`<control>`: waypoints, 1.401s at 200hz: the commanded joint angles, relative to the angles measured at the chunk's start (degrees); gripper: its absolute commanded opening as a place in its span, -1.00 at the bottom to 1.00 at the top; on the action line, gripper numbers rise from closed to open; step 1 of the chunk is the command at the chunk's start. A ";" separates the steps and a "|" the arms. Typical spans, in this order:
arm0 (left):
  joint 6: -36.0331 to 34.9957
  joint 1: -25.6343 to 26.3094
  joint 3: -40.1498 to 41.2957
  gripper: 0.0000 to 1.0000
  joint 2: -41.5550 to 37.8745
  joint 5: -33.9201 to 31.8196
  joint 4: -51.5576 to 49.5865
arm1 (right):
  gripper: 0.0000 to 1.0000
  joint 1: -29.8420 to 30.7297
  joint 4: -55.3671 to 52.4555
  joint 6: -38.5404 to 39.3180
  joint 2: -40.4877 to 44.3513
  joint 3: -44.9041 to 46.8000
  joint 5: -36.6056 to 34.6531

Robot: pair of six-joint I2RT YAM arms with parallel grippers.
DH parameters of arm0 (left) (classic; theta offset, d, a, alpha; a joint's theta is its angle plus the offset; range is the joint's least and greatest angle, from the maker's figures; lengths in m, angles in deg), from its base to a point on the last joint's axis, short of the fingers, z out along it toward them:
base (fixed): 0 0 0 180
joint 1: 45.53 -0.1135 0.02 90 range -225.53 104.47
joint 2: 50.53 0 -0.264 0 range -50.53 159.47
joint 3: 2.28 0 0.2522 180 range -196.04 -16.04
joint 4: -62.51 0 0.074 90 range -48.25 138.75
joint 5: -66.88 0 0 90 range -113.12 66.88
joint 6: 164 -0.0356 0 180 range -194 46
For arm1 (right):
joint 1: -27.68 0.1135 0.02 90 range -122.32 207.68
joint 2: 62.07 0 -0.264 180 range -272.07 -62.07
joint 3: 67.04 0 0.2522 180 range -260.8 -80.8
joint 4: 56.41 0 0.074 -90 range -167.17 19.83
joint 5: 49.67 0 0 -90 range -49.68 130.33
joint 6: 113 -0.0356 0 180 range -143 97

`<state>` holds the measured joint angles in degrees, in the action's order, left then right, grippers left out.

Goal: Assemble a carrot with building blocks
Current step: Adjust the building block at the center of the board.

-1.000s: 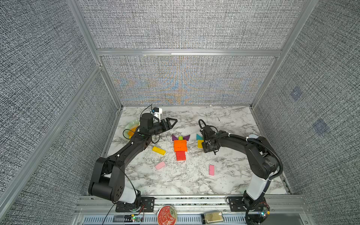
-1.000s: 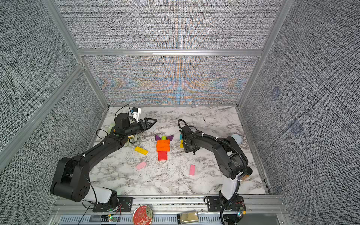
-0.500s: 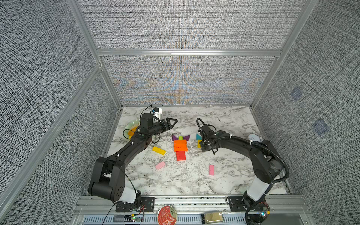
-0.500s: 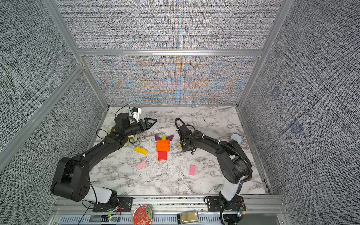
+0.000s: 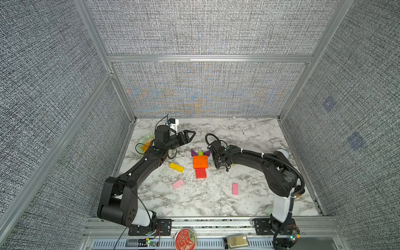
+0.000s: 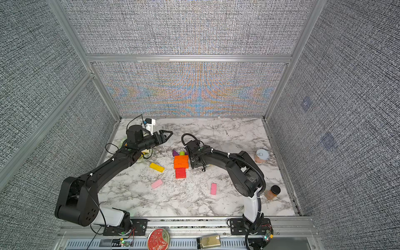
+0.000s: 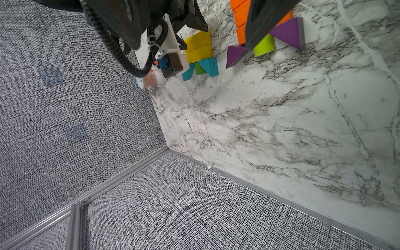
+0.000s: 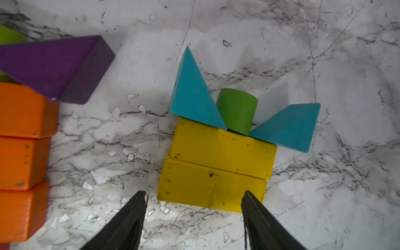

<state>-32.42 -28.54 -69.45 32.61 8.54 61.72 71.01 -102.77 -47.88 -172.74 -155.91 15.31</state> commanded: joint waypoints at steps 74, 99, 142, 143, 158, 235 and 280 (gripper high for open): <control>-0.89 -0.10 -0.43 0.54 0.14 -0.20 0.04 | 0.47 -0.42 -0.24 -1.39 -3.14 -1.30 -3.57; -0.72 0.01 -0.42 0.54 0.18 -0.02 0.15 | 0.47 -0.64 -0.22 -1.60 -2.81 -0.66 -3.89; -0.80 -0.14 -0.29 0.54 0.26 -0.02 0.22 | 0.47 -1.09 -0.54 -1.75 -2.70 -0.56 -4.43; -0.76 -0.17 -0.29 0.54 0.27 0.02 0.22 | 0.47 -1.07 -0.54 -1.75 -2.66 -0.61 -4.38; -0.72 -0.06 -0.30 0.54 0.28 0.07 0.21 | 0.47 -1.14 -0.17 -1.32 -2.61 -0.39 -3.57; -0.89 -0.12 -0.46 0.54 0.30 -0.11 0.13 | 0.48 -2.32 3.32 -0.02 7.15 5.02 4.99; -0.80 0.02 -0.42 0.54 0.48 -0.01 0.12 | 0.52 -8.75 9.94 -1.93 13.84 14.31 15.83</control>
<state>-32.44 -28.58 -69.45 32.93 8.37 61.79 64.30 -96.91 -48.23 -160.65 -144.32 23.92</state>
